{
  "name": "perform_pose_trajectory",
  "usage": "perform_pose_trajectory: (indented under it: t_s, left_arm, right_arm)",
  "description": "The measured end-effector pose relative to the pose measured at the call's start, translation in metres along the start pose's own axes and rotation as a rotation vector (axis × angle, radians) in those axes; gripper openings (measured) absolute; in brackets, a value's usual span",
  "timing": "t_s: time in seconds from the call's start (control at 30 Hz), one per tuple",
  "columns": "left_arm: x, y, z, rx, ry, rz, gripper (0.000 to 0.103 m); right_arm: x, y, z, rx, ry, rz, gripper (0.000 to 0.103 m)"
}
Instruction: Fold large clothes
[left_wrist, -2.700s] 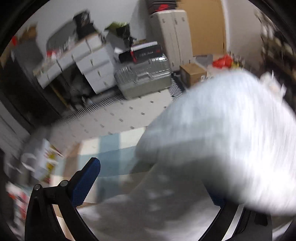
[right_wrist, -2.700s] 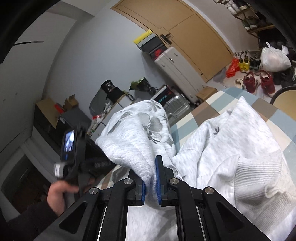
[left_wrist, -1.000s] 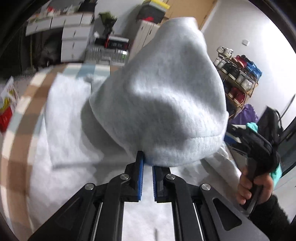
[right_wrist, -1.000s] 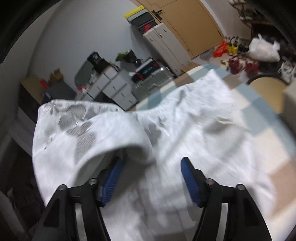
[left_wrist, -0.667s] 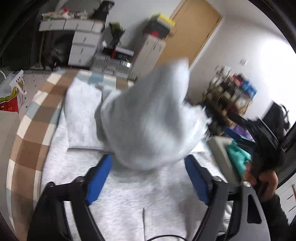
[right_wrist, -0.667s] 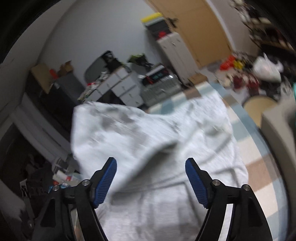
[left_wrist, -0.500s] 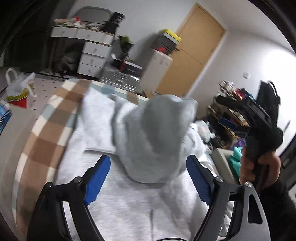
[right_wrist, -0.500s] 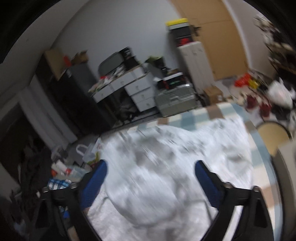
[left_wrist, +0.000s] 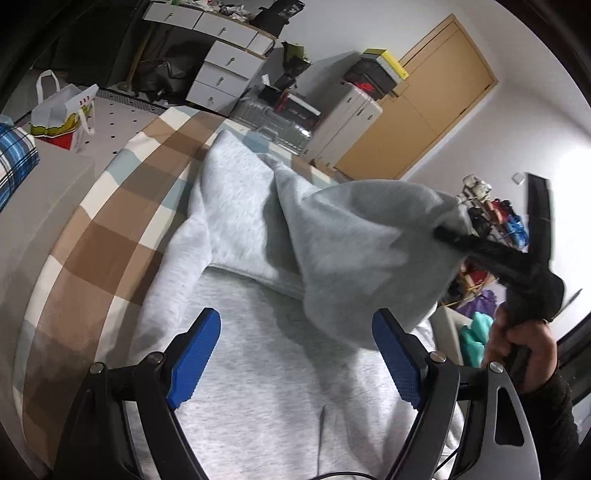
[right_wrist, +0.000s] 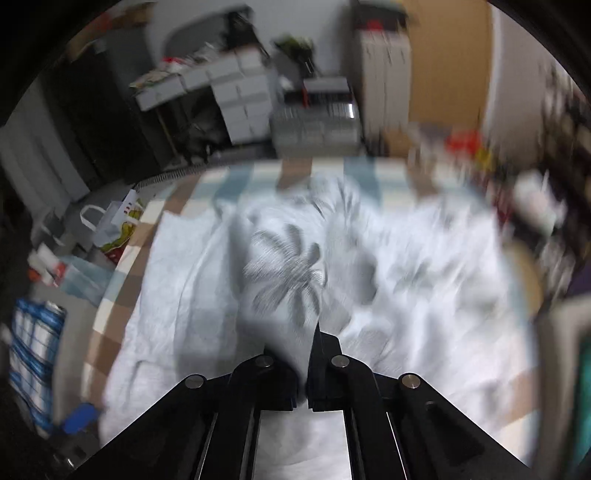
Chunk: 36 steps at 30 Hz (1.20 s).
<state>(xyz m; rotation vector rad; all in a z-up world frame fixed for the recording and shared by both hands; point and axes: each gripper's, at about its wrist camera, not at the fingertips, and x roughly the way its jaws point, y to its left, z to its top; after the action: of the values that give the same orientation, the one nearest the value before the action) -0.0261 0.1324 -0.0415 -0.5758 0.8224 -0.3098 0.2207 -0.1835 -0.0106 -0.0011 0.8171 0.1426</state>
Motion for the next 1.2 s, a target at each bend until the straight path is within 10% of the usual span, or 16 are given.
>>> perform_pose_trajectory:
  t_s: [0.17,0.37,0.5,0.73,0.87,0.97,1.2]
  left_arm:
    - [-0.003,0.003,0.008,0.000,0.047,-0.093,0.081]
    - [-0.011,0.004,0.014,0.047,0.052,-0.114,0.081]
    - [0.004,0.016,0.014,0.019,0.108,-0.060,0.081]
    - [0.070,0.009,0.024,0.024,0.290,0.015,0.081]
    - [0.109,-0.007,0.034,0.048,0.324,0.015,0.081]
    - [0.120,-0.018,0.045,0.074,0.245,0.047,0.081]
    - [0.168,-0.031,0.036,0.103,0.372,-0.016,0.079]
  right_arm:
    - [-0.040,-0.006,-0.012,0.000,-0.084,0.005,0.002]
    - [0.050,-0.019,-0.088,0.035,0.167,-0.026,0.002]
    - [0.076,-0.016,-0.111,0.080,0.184,0.017,0.004]
    - [0.021,-0.043,-0.130,0.314,-0.024,0.196,0.012]
    - [-0.007,-0.065,-0.135,0.385,-0.132,0.207,0.057]
    - [-0.014,-0.090,-0.135,0.474,-0.182,0.237,0.059]
    - [0.001,-0.119,-0.143,0.604,-0.107,0.257,0.059]
